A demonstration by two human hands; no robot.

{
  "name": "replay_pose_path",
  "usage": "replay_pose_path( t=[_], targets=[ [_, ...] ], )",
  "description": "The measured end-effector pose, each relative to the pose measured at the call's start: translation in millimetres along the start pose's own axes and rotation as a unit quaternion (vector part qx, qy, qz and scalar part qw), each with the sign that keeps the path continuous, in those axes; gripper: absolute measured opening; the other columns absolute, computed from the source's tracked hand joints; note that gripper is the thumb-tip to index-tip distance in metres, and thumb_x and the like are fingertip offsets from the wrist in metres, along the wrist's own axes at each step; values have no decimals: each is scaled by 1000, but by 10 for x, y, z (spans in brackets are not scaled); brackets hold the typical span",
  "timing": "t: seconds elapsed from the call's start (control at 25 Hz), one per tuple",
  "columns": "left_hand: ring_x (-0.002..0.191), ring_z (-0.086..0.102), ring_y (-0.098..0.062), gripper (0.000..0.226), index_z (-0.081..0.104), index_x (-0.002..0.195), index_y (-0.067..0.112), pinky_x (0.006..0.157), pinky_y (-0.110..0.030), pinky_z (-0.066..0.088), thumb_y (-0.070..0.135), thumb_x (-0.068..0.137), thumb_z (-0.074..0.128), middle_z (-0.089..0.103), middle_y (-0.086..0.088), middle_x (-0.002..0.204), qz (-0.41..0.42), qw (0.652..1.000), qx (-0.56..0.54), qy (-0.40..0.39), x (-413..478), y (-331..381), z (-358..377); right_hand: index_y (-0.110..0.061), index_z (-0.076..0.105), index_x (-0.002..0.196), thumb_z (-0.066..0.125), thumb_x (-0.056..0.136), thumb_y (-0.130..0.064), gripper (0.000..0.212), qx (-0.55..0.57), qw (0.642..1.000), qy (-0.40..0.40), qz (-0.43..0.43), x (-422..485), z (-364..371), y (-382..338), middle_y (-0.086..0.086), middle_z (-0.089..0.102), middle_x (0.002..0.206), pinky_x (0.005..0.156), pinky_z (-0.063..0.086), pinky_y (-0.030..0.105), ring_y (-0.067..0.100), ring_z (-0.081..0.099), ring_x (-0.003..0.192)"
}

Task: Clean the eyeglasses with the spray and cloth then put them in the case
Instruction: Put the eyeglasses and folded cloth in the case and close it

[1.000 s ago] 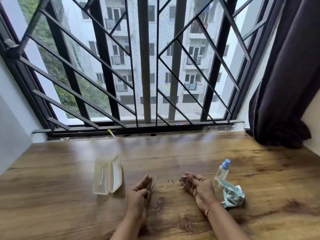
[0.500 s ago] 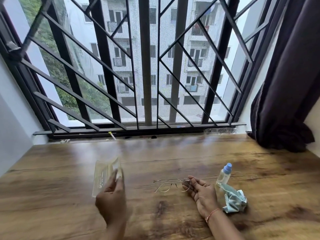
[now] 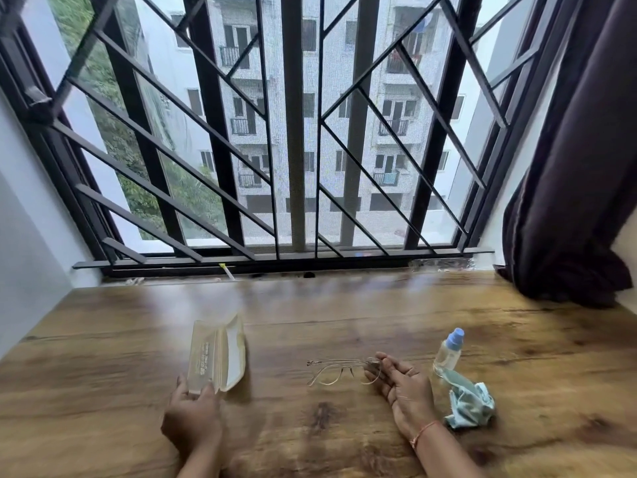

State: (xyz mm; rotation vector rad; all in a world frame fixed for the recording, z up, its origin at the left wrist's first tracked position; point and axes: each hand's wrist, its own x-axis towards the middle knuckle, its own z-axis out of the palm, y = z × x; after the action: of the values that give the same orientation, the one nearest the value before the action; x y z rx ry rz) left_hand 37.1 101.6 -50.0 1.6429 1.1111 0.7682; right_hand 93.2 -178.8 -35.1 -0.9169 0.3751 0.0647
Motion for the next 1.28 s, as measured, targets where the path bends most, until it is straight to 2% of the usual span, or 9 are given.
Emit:
replay_pose_path(
  t=[0.16,0.28,0.36,0.44,0.56,0.76,1.0,1.12,1.28],
  targets=[
    [90,66,-32,40,62,116,2,86,-35,47,4,77,66,66,-22,110,2,999,-33,7,88,-19,27,10,58,88,45,89,9,13,3,1000,0,0,-24,0,-15,11,70,59,52,58,27,21,68,51],
    [52,56,9,38,64,115,7,60,-4,39,7,77,68,72,-22,90,18,997,-71,-21,86,-53,87,10,58,87,44,90,8,14,6,1000,-2,3,-37,-1,-25,10,70,58,51,58,27,21,68,50],
    [48,48,20,38,65,113,9,52,3,34,5,75,70,72,-19,93,27,993,-103,-57,51,-105,162,10,57,86,43,90,9,15,13,1000,-5,7,-46,-2,-41,10,70,58,50,58,26,21,68,50],
    [64,49,20,38,67,110,10,57,6,36,1,74,71,72,-10,100,35,986,-122,-111,-21,-146,243,10,57,86,42,90,9,16,23,1000,-8,16,-52,-22,-64,11,70,58,49,57,26,22,68,51],
    [76,57,11,37,69,106,14,72,-8,48,0,73,73,72,3,92,34,958,-156,-240,-201,-145,330,10,58,84,41,91,8,18,25,999,-14,38,-101,-78,-108,14,69,59,48,57,27,25,68,51],
    [73,65,-5,38,74,91,13,64,-15,53,-18,71,64,73,0,85,16,892,-225,-392,-440,-41,346,14,59,87,45,90,6,16,-18,998,-33,56,-272,-146,-249,21,69,64,53,59,32,27,69,56],
    [76,67,-6,42,73,89,5,65,-14,53,-27,69,56,74,-3,85,11,851,-250,-461,-604,-3,282,14,60,81,48,87,11,13,-83,996,-1,12,-594,-154,-130,21,67,60,48,58,29,25,67,50],
    [81,68,-7,42,74,86,7,68,-15,53,-27,68,56,74,-5,88,21,841,-260,-474,-605,1,250,13,60,80,49,86,11,13,-96,995,7,4,-686,-136,-88,22,65,62,49,58,28,24,67,50],
    [84,68,-11,36,70,93,-4,72,-16,53,-26,69,56,74,-9,90,36,836,-264,-480,-573,-32,234,12,60,82,48,88,11,14,-120,993,1,-8,-697,-60,-115,23,63,65,50,58,26,21,67,50]
  ],
)
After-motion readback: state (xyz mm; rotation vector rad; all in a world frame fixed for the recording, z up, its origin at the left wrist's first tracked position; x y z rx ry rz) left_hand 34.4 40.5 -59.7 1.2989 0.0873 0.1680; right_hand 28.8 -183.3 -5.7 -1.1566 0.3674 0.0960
